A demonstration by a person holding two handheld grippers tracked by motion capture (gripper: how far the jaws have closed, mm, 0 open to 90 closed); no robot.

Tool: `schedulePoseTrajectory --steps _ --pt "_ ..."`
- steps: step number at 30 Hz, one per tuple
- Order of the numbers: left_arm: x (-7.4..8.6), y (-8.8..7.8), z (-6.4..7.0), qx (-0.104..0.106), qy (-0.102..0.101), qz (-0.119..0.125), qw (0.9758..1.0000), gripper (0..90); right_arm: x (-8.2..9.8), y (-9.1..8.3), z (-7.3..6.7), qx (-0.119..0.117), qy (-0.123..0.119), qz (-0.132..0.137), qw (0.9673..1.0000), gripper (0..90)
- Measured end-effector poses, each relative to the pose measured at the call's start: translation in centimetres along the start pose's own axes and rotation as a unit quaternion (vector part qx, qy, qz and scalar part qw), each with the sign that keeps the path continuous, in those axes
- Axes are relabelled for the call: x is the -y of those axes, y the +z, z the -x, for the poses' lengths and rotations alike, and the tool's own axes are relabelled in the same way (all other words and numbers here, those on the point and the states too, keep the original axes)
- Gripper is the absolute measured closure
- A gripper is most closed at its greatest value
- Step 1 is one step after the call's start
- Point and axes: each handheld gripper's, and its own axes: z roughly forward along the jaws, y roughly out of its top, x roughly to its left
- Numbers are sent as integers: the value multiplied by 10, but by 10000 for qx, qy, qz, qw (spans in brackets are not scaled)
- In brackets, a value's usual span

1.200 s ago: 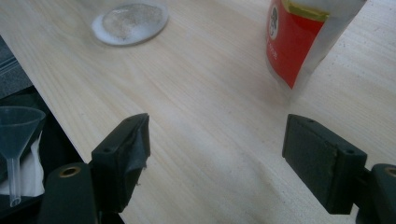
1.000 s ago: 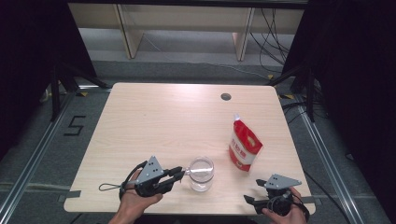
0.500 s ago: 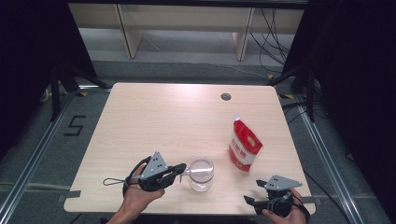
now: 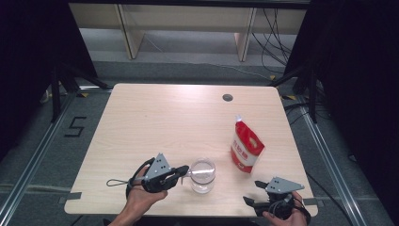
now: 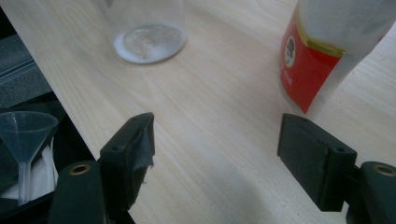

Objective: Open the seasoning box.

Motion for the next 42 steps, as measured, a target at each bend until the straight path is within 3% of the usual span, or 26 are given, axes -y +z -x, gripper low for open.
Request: schedulePoseTrajectory --steps 6,12,13,14,17,19,21,22,24,25,31,32,39,40,42 --pt "1 0 -1 -4 52 32 10000 889 -3 2 -4 -114 -49 101 9999 290" --pt "3 -2 -1 -36 -11 45 10000 879 -8 3 -9 -37 -141 191 9997 277" --pt "3 -2 -2 -40 45 49 10000 878 -9 3 -12 -48 -45 192 9998 278" --pt "4 -3 -2 -45 13 60 10000 876 -10 3 -12 -14 -146 223 9996 284" --pt "4 -3 -3 -5 79 54 10000 873 -12 4 -14 -97 -161 330 9993 332" --pt "4 -3 -3 7 91 58 9999 872 -19 4 -18 -138 -333 622 9974 457" --pt "4 -3 -3 14 87 64 9999 872 -22 4 -21 -133 -287 712 9970 484" --pt "5 -3 -3 -16 -35 92 10000 872 -27 5 -23 -135 -347 930 9950 537" --pt "5 -4 -4 3 46 92 9999 870 -31 6 -25 -127 -448 1013 9938 581" --pt "4 -4 -4 10 42 83 10000 870 -32 7 -26 -118 -387 1044 9937 613" --pt "5 -4 -5 15 102 60 9999 868 -40 17 -31 -209 -677 1109 9913 702" --pt "6 -4 -4 -20 -8 61 10000 868 -44 22 -34 -293 -703 1146 9905 736" --pt "7 -4 -5 -14 -65 79 9999 864 -54 29 -42 -360 -731 1250 9888 780" --pt "8 -4 -5 -2 -60 72 10000 865 -58 32 -44 -429 -786 1323 9872 803" --pt "7 -4 -5 2 -58 68 10000 865 -61 33 -45 -473 -779 1225 9883 820"
